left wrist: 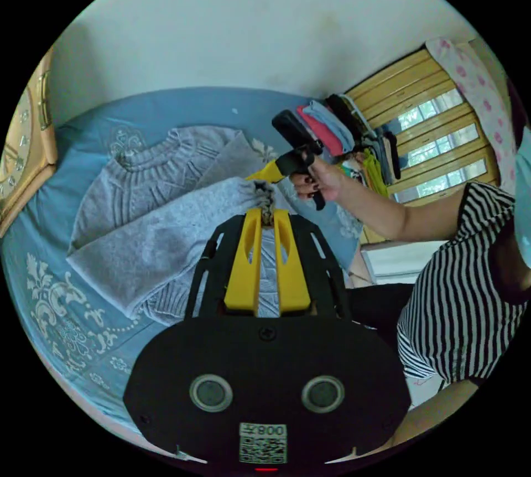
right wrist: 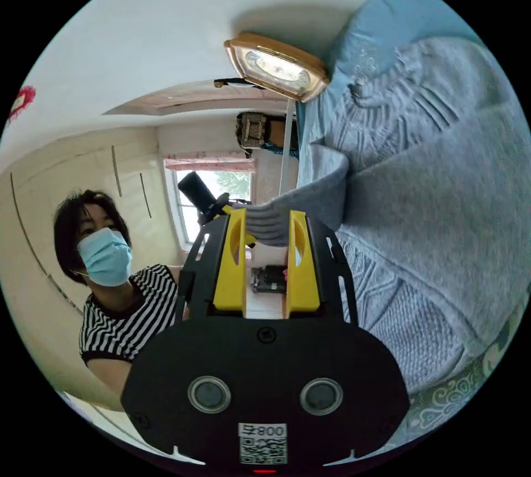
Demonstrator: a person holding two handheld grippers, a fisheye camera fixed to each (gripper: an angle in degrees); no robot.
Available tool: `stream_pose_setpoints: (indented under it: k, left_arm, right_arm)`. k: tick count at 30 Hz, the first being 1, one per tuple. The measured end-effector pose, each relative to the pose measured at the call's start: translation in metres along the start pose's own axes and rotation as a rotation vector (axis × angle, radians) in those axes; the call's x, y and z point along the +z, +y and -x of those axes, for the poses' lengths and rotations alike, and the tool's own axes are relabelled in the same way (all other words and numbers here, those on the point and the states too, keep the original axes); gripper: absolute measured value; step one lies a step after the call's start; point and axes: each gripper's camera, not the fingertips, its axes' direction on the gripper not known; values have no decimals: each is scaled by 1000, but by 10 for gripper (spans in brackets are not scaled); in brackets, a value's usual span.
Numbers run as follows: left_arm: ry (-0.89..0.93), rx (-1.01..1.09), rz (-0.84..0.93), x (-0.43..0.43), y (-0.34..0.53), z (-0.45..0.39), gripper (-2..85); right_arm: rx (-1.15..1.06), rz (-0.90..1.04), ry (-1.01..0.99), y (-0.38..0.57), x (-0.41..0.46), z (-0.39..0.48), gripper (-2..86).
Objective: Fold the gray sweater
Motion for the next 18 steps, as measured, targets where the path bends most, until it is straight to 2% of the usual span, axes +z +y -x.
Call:
stream_pose_setpoints:
  k: [5, 9, 14, 18]
  left_arm:
    - [-58, 14, 113, 44, -49, -57, 34]
    - [-128, 43, 184, 62, -82, -102, 35]
    - [-204, 73, 219, 71, -114, -147, 42]
    - [-269, 78, 183, 65, -132, -183, 56]
  right_arm:
    - [145, -39, -69, 29, -35, -51, 121]
    - [208, 26, 26, 36, -45, -75, 115]
    - [234, 178, 85, 33, -41, -93, 58]
    - [157, 215, 141, 32, -53, -82, 37]
